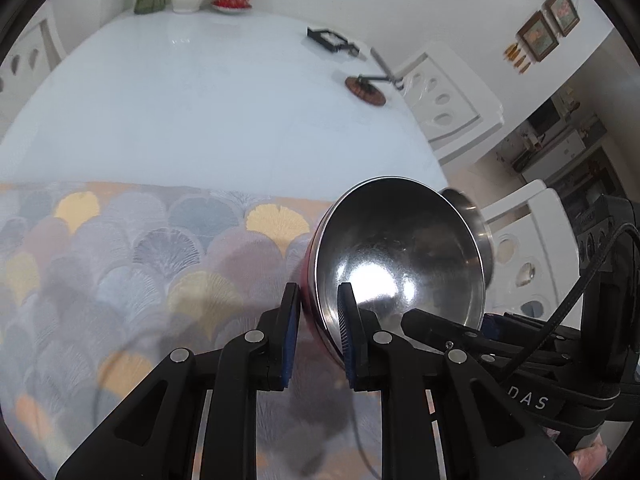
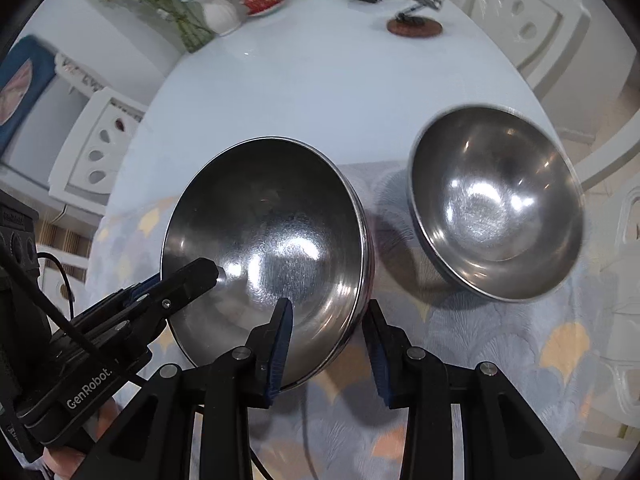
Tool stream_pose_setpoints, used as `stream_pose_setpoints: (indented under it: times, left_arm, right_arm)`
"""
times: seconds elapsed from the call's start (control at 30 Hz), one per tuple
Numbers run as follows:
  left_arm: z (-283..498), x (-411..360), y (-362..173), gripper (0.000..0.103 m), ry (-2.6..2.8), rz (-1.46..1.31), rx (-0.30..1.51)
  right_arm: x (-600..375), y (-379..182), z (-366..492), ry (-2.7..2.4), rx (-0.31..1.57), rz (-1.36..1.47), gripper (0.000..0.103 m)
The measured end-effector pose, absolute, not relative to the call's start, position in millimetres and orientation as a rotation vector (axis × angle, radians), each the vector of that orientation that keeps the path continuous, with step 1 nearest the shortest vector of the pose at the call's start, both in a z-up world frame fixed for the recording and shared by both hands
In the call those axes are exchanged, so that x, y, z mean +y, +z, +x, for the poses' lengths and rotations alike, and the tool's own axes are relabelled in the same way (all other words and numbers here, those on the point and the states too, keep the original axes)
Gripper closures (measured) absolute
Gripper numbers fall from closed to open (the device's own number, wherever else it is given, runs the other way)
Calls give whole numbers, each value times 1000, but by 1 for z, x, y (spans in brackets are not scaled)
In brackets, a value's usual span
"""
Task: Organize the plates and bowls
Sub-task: 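Move both tools to the red steel bowl and grip its rim, then lift and carry the red steel bowl with both tools over the pink bowl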
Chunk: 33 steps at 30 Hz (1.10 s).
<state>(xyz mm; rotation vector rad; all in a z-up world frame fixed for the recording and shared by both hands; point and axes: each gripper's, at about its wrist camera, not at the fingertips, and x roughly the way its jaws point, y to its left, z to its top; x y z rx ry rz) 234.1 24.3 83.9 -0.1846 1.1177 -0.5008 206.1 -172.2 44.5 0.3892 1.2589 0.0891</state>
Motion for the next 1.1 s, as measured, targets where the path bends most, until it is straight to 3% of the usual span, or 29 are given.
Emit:
stream_pose_setpoints:
  times: [0.57,1.1]
  left_arm:
    - [115,80,194,87,-505,-189,905]
    - [-14,101,167,87,-530,-178,979]
  right_arm:
    - [-110,159,99,159,1171,274,67]
    - [-73,142,-44,133,1257,364,67]
